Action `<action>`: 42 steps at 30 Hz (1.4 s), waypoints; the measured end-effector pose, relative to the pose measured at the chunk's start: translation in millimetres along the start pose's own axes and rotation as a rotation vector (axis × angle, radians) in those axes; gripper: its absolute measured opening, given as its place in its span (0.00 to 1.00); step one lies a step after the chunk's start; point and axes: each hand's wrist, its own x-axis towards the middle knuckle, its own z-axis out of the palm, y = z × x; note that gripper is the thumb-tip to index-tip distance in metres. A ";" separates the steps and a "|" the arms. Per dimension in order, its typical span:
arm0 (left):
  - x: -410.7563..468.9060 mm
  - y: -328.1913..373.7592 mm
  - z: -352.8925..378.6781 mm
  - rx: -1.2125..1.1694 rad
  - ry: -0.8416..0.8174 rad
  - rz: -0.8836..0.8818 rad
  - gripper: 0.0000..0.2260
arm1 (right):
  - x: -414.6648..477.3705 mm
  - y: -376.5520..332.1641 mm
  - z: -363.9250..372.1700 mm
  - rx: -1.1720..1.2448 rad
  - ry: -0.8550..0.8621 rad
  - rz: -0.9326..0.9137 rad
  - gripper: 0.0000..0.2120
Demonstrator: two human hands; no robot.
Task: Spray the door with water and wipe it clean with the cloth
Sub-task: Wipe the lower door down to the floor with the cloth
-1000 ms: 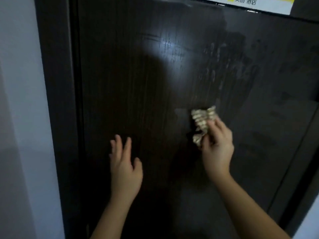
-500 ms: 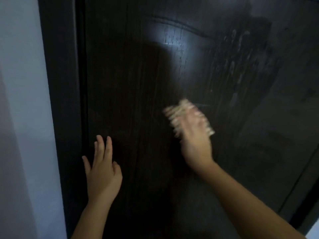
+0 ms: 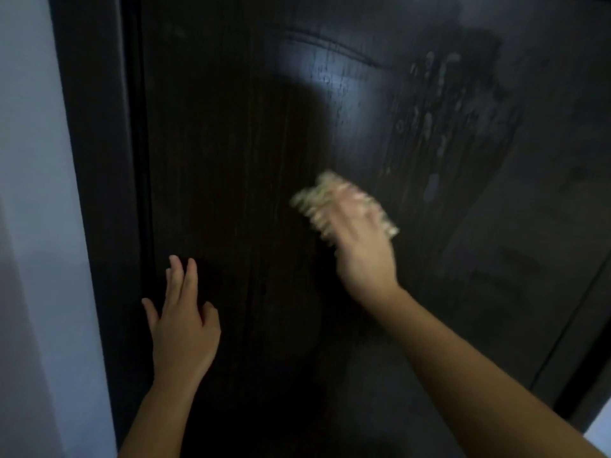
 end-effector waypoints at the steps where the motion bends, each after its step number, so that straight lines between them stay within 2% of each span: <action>1: -0.9 0.0 0.3 -0.026 -0.001 -0.015 0.33 | 7.8 3.4 -3.1 0.014 0.083 0.181 0.30; 2: -1.3 0.2 0.8 -0.052 0.002 -0.021 0.33 | 14.2 -3.3 -1.6 0.036 0.136 0.307 0.33; 3: -1.9 0.3 2.0 -0.073 0.009 -0.023 0.33 | 17.8 -16.0 4.3 0.067 0.155 0.334 0.33; 4: -2.0 0.0 2.8 -0.085 0.021 -0.019 0.33 | 16.5 -32.2 12.7 0.105 0.136 0.255 0.30; 5: -1.7 -0.5 3.5 -0.090 0.033 -0.012 0.33 | 8.1 -47.6 24.3 0.120 0.071 0.093 0.26; 7: -2.3 -2.3 4.6 -0.082 0.041 -0.006 0.33 | -20.6 -63.0 40.2 0.027 -0.155 -0.265 0.24; 8: -3.5 -3.9 4.4 -0.079 0.034 -0.012 0.33 | -31.4 -59.9 41.0 -0.035 -0.251 -0.378 0.25; 10: -5.4 -7.6 4.5 -0.083 0.008 -0.030 0.34 | -33.0 -42.4 34.9 -0.060 -0.294 -0.443 0.25; 11: -6.4 -9.2 4.5 -0.088 -0.006 -0.031 0.34 | -25.6 -36.0 29.0 -0.040 -0.251 -0.390 0.25; 14: -5.1 -9.9 4.0 -0.115 -0.010 -0.033 0.34 | 18.7 -34.5 12.3 0.041 0.002 0.015 0.27; 15: -4.5 -8.7 4.2 -0.120 -0.014 -0.041 0.34 | 27.7 -42.6 13.2 0.075 0.056 0.090 0.27; 16: -4.3 -7.5 4.5 -0.122 -0.018 -0.046 0.34 | 28.5 -51.7 18.5 0.103 0.079 0.078 0.25; 17: -4.9 -6.6 4.7 -0.125 -0.016 -0.045 0.34 | 20.5 -59.5 27.1 0.124 0.037 -0.008 0.24; 20: -5.1 -6.5 5.5 -0.130 -0.005 -0.035 0.34 | -31.5 -58.1 43.9 0.024 -0.242 -0.432 0.23; 21: -5.0 -6.5 6.0 -0.129 -0.008 -0.038 0.34 | -43.3 -47.1 41.5 -0.017 -0.297 -0.510 0.24; 23: -4.9 -5.1 7.7 -0.129 -0.014 -0.046 0.34 | -46.2 -20.1 29.2 -0.051 -0.286 -0.527 0.24; 25: -3.8 -2.8 9.1 -0.117 -0.028 -0.068 0.35 | -31.8 8.0 10.8 -0.044 -0.180 -0.333 0.25; 29: -1.1 0.0 12.8 -0.076 -0.044 -0.114 0.36 | -7.6 46.8 -18.7 -0.009 0.126 0.205 0.31; 31: -1.3 -0.8 13.6 -0.067 -0.032 -0.102 0.36 | -21.4 34.2 -6.7 0.032 0.188 0.306 0.31; 33: -2.7 -2.1 13.6 -0.075 -0.025 -0.079 0.36 | -56.7 11.2 18.2 0.008 0.075 0.163 0.30; 35: -1.4 -6.7 10.8 -0.066 -0.036 -0.061 0.36 | -89.2 -6.8 33.5 -0.055 -0.128 -0.118 0.29; 37: 0.1 -14.1 5.6 -0.064 -0.042 -0.036 0.34 | -85.8 -13.8 33.2 -0.071 -0.237 -0.308 0.27; 39: -2.9 -19.1 -1.3 -0.131 0.049 -0.001 0.31 | -46.3 -25.1 25.1 -0.049 -0.247 -0.328 0.28; 42: -5.4 -25.4 -9.0 -0.177 0.292 -0.030 0.29 | 28.5 -58.7 18.4 -0.010 -0.120 -0.186 0.27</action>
